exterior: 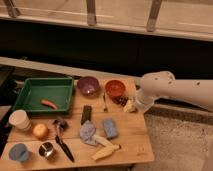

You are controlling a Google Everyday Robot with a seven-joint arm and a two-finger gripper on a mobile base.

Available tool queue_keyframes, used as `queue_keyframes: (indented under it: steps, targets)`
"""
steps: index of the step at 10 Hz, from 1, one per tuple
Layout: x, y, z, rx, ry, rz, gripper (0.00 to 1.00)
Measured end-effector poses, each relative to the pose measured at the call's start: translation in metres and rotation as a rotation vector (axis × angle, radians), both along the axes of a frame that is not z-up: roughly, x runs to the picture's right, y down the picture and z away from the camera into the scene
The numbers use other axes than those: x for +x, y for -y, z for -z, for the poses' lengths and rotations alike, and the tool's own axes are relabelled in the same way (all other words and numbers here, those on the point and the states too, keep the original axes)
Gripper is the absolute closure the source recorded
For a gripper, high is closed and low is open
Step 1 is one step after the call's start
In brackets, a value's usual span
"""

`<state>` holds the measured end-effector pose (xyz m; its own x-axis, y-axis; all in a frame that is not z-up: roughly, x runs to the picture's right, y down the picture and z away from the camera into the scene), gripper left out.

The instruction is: Place sponge in paper cup

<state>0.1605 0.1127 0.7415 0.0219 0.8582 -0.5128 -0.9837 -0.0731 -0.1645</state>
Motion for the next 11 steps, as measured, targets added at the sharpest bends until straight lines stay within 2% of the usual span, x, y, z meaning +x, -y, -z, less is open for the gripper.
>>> queue_keyframes:
  steps: [2, 3, 6, 7, 8, 11]
  targets:
    - [-0.015, -0.001, 0.000, 0.012, 0.010, 0.060, 0.38]
    - [-0.039, -0.004, -0.005, 0.014, 0.026, 0.117, 0.38]
    - [-0.094, -0.011, -0.021, -0.005, 0.085, 0.208, 0.38]
    - [-0.106, -0.020, -0.028, -0.033, 0.104, 0.221, 0.38]
    - [-0.110, -0.023, -0.030, -0.042, 0.112, 0.224, 0.38]
    - [-0.109, -0.024, -0.029, -0.047, 0.110, 0.223, 0.38]
